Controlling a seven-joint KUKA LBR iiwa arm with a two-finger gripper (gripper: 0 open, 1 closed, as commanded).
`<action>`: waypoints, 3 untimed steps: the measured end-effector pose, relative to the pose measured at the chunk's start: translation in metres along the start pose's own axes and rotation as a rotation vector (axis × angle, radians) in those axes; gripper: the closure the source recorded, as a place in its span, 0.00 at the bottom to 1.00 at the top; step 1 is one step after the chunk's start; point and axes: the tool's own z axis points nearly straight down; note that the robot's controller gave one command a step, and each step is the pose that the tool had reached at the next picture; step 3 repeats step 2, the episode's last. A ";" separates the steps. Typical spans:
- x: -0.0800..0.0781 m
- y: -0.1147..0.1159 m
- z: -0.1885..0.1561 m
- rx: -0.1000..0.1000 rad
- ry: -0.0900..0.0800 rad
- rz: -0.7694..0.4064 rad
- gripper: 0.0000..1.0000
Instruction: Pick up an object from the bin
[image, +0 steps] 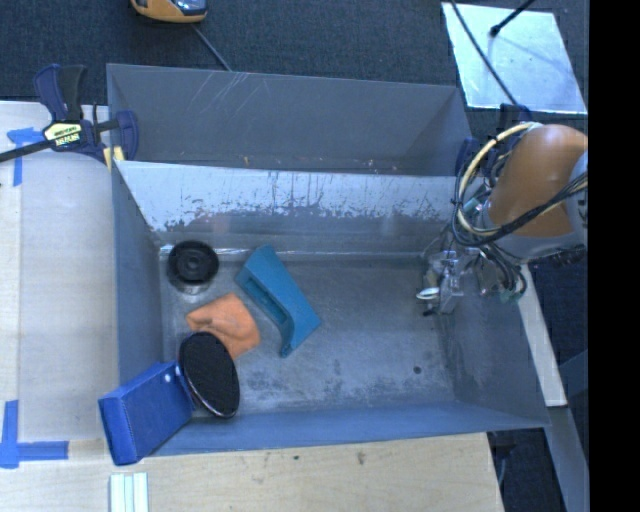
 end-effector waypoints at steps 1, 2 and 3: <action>-0.001 0.000 -0.009 0.001 -0.003 0.000 1.00; -0.001 0.000 -0.030 0.002 -0.004 -0.002 1.00; -0.001 0.000 -0.030 0.002 -0.004 -0.002 1.00</action>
Offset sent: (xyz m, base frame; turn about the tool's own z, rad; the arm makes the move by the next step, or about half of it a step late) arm -0.0001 0.0002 0.0288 0.0000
